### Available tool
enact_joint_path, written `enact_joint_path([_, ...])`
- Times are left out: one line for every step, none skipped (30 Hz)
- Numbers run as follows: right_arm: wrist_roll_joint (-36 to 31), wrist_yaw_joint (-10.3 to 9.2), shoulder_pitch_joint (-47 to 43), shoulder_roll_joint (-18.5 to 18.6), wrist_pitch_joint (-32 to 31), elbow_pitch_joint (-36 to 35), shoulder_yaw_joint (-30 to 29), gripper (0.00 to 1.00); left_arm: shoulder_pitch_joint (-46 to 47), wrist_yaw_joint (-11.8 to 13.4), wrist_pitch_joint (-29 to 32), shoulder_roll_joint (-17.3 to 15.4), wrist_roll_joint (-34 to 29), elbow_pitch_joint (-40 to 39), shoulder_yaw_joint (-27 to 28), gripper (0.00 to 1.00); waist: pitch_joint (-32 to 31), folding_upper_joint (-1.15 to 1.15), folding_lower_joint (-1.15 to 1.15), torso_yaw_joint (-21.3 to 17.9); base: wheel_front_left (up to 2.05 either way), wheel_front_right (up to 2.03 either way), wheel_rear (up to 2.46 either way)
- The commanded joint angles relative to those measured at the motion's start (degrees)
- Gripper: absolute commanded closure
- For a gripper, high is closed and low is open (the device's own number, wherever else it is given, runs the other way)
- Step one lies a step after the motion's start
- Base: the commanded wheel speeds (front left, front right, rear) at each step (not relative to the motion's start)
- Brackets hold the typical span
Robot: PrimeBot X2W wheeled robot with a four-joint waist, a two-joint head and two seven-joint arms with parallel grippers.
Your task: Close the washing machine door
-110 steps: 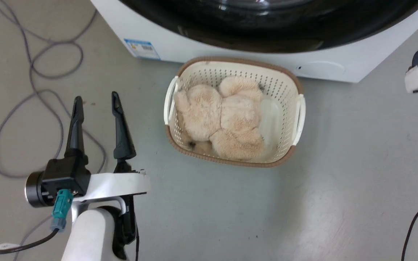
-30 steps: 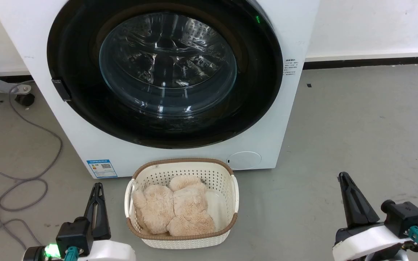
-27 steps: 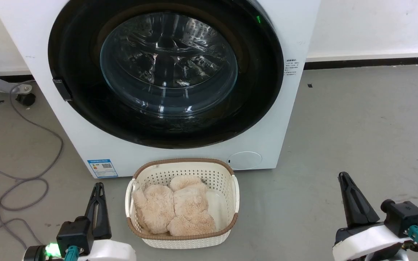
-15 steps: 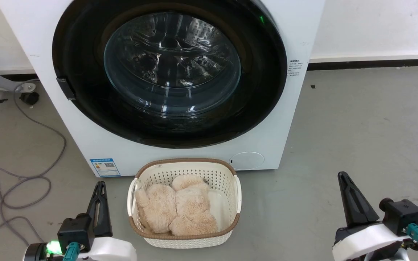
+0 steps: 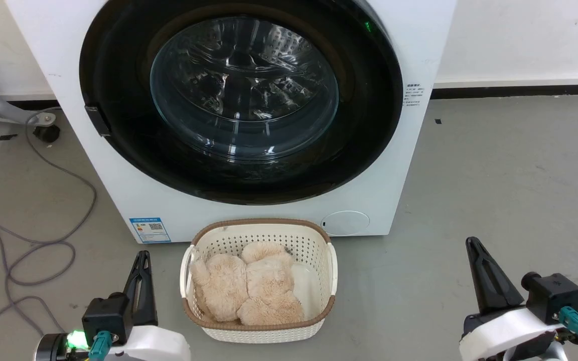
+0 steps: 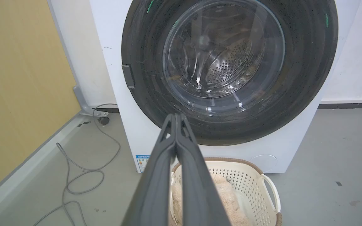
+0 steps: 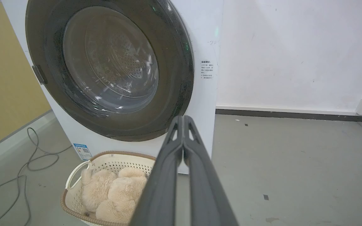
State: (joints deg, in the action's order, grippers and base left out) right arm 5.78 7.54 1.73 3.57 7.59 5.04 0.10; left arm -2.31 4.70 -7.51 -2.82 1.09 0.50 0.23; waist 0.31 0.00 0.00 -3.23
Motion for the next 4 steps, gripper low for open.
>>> enact_joint_path([-0.32, -0.03, -0.79, -0.32, -0.37, -0.50, -0.06, 1.00, 0.73, -0.34, 0.34, -0.04, -0.53, -0.17, -0.07, 1.00, -0.01, 0.00, 0.00, 0.09, 0.00, 0.00, 0.00])
enact_joint_path([-0.41, -0.03, -0.80, -0.33, -0.49, -0.57, -0.06, 1.00, 0.75, -0.41, 0.46, -0.04, -0.54, -0.18, -0.07, 1.00, -0.02, 0.00, 0.00, 0.14, 0.00, 0.00, 0.00])
enact_joint_path([-0.50, -0.03, -0.82, -0.34, -0.61, -0.64, -0.07, 1.00, 0.78, -0.48, 0.57, -0.04, -0.54, -0.19, -0.08, 1.00, -0.02, 0.00, 0.00, 0.19, 0.00, 0.00, 0.00])
enact_joint_path([-0.59, -0.03, -0.83, -0.34, -0.73, -0.72, -0.07, 1.00, 0.81, -0.55, 0.69, -0.04, -0.55, -0.19, -0.08, 1.00, -0.02, 0.00, 0.00, 0.24, 0.00, 0.00, 0.00])
